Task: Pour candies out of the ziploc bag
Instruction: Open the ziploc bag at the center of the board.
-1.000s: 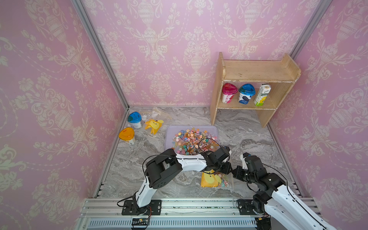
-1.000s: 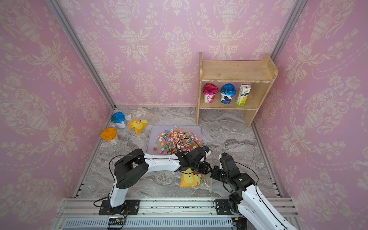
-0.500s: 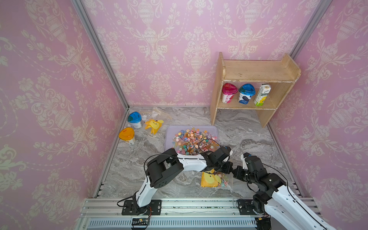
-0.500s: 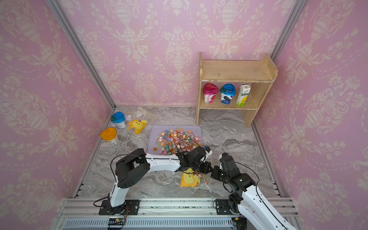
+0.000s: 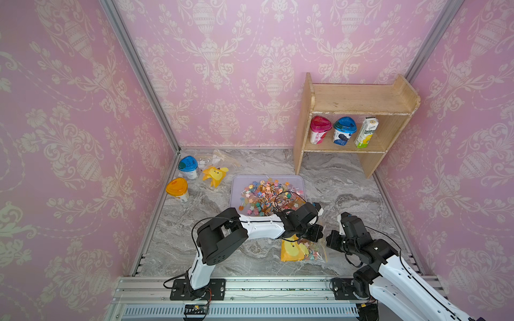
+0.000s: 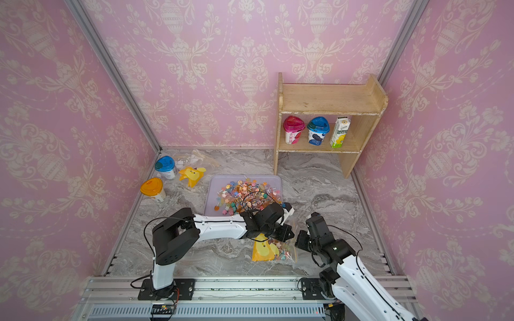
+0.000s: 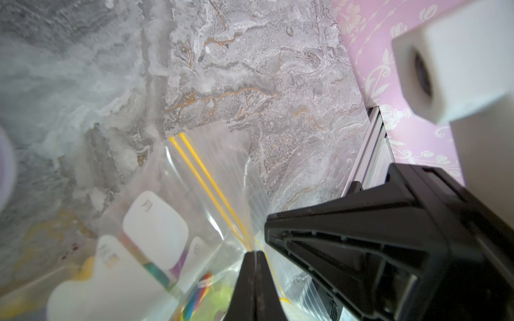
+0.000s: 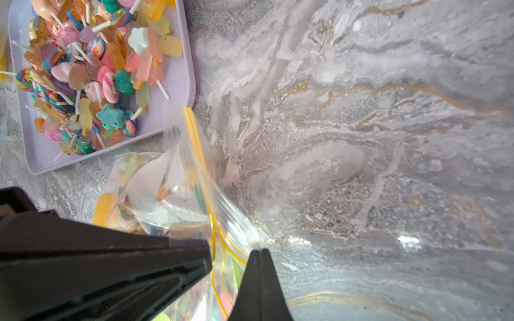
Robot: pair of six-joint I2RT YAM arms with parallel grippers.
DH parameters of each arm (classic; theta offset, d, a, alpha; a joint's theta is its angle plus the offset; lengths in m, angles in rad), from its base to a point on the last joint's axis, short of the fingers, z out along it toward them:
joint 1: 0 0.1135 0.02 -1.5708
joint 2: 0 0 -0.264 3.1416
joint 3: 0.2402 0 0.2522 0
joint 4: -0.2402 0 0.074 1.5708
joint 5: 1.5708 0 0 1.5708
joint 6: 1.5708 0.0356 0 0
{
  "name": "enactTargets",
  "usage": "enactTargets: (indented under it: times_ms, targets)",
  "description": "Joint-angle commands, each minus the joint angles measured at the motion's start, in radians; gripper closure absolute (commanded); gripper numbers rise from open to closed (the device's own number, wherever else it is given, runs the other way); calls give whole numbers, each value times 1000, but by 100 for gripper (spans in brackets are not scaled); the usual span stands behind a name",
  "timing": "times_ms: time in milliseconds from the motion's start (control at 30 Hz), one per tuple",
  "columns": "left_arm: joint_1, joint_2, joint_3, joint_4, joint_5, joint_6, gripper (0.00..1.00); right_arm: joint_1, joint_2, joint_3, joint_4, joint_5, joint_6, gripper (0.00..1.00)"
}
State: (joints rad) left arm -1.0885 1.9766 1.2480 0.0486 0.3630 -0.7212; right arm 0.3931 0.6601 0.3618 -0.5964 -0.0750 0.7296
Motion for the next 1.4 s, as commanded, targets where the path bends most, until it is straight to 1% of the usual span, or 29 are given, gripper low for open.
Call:
enactTargets:
  times_ms: [0,133,467,600,933,1000,1167,1367]
  targets:
    - [11,-41,-19,-59,-15,52,100,-1,9,39,-16,43,-18,100]
    - [11,-58,-11,-104,-29,77,100,0,17,61,-27,49,-32,100]
    - [10,-160,95,-399,-208,267,100,0,32,123,-56,63,-59,100]
    - [12,-192,146,-485,-258,325,100,1,36,144,-56,49,-67,100]
    - [12,-260,249,-686,-328,431,100,1,43,229,-79,-14,-126,100]
    - [10,-276,269,-720,-336,450,100,2,50,246,-75,-42,-160,100]
    - [12,-307,308,-790,-345,479,100,22,68,290,-69,-99,-187,100]
    - [12,-336,341,-853,-364,509,100,42,65,322,-106,-75,-206,100]
